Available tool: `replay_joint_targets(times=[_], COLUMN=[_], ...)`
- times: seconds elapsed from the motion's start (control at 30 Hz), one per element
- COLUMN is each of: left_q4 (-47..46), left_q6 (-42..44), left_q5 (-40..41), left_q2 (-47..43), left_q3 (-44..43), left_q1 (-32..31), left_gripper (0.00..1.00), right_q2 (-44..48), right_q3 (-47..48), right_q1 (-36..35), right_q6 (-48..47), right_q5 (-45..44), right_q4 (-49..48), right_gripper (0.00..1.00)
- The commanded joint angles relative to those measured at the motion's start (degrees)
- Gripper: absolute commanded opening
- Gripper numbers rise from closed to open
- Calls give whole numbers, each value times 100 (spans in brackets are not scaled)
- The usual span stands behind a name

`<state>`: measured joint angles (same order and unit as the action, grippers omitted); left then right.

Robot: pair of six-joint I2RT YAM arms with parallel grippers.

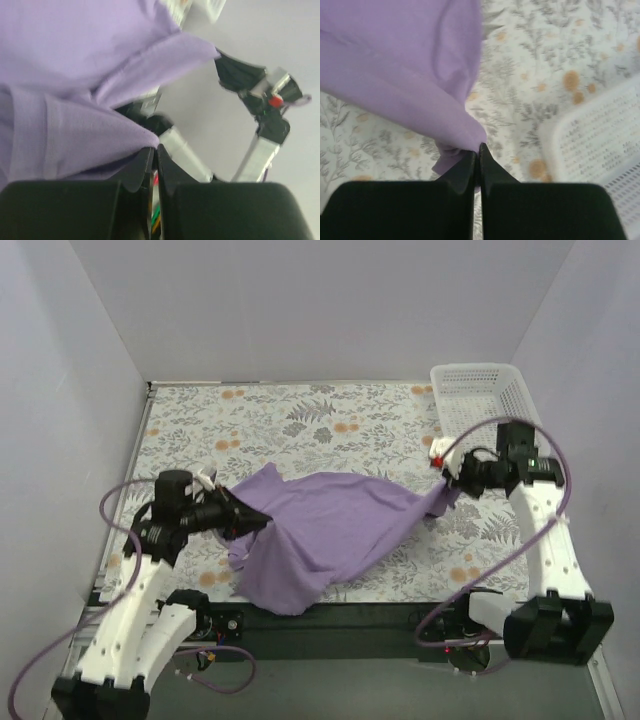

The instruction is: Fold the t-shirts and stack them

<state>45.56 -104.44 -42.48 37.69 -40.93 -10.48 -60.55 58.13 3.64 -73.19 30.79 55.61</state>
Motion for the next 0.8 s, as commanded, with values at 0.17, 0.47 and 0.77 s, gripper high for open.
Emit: replay_joint_targets(times=[0.17, 0.47, 0.77], left_q4=[-2668, -2690, -1695], left_q6=[-120, -77, 477], left_q5=[417, -489, -367], left_q2=[4828, 5037, 991], left_q3=[-5577, -8833, -2020], left_q1=[563, 740, 574], left_gripper=[0, 0, 0], right_q2=[-3065, -1641, 1545], right_q3=[4968, 4497, -457], right_q1=[-65, 558, 691], right_q6=[3186, 3892, 114], right_q5=[192, 603, 1220], right_q4=[-1893, -3168, -1740], right_gripper=[1, 1, 1])
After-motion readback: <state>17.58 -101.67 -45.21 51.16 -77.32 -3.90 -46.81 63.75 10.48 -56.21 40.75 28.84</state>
